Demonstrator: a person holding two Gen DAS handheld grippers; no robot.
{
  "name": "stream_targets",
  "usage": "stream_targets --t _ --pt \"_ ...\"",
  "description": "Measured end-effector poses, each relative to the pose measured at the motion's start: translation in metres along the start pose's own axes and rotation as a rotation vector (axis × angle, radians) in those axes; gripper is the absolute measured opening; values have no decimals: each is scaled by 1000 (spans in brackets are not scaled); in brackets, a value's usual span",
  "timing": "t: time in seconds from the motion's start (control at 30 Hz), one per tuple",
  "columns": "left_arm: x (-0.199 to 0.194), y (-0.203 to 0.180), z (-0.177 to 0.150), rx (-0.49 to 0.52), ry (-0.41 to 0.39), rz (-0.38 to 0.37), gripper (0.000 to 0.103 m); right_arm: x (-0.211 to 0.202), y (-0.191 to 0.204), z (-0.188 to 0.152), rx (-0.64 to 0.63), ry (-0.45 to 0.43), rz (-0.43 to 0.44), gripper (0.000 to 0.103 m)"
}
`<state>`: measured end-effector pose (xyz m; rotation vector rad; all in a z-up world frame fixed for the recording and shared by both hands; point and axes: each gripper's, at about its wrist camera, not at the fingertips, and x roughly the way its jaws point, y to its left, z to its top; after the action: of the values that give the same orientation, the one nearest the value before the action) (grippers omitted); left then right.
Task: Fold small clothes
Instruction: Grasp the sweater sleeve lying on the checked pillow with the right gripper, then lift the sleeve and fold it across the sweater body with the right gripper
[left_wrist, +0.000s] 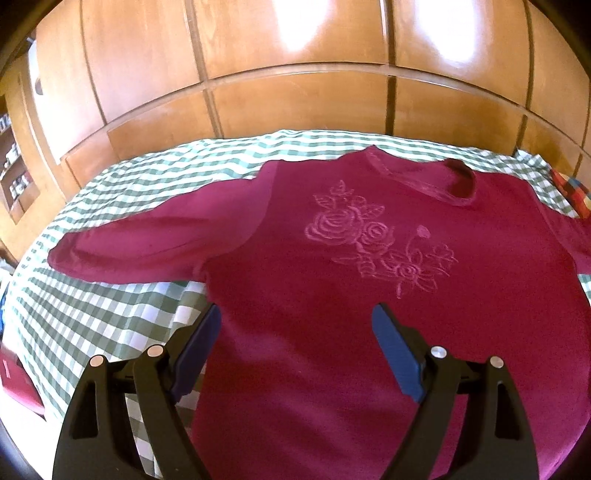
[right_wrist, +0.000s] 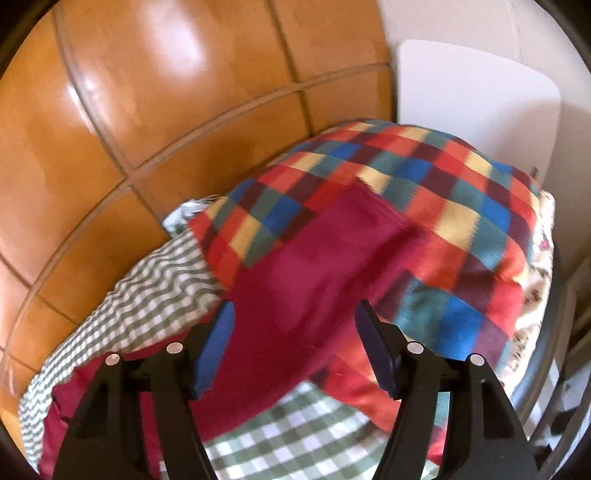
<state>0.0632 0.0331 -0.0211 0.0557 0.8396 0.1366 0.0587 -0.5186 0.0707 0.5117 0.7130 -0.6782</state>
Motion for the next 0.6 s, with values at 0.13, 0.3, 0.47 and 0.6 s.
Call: stream_targets --t 0.13,0.3,0.47,0.6 --pt "0 7 2 -32 -4 5 84 10 -31 2 141 12 -20 67" --pt "1 9 2 -37 -3 22 85 35 -46 10 248 40 -17 65" --pt "2 11 3 -40 -2 42 85 62 -37 23 245 77 -7 21" --pt "3 11 2 -38 4 54 85 62 -11 30 128 61 -14 7"
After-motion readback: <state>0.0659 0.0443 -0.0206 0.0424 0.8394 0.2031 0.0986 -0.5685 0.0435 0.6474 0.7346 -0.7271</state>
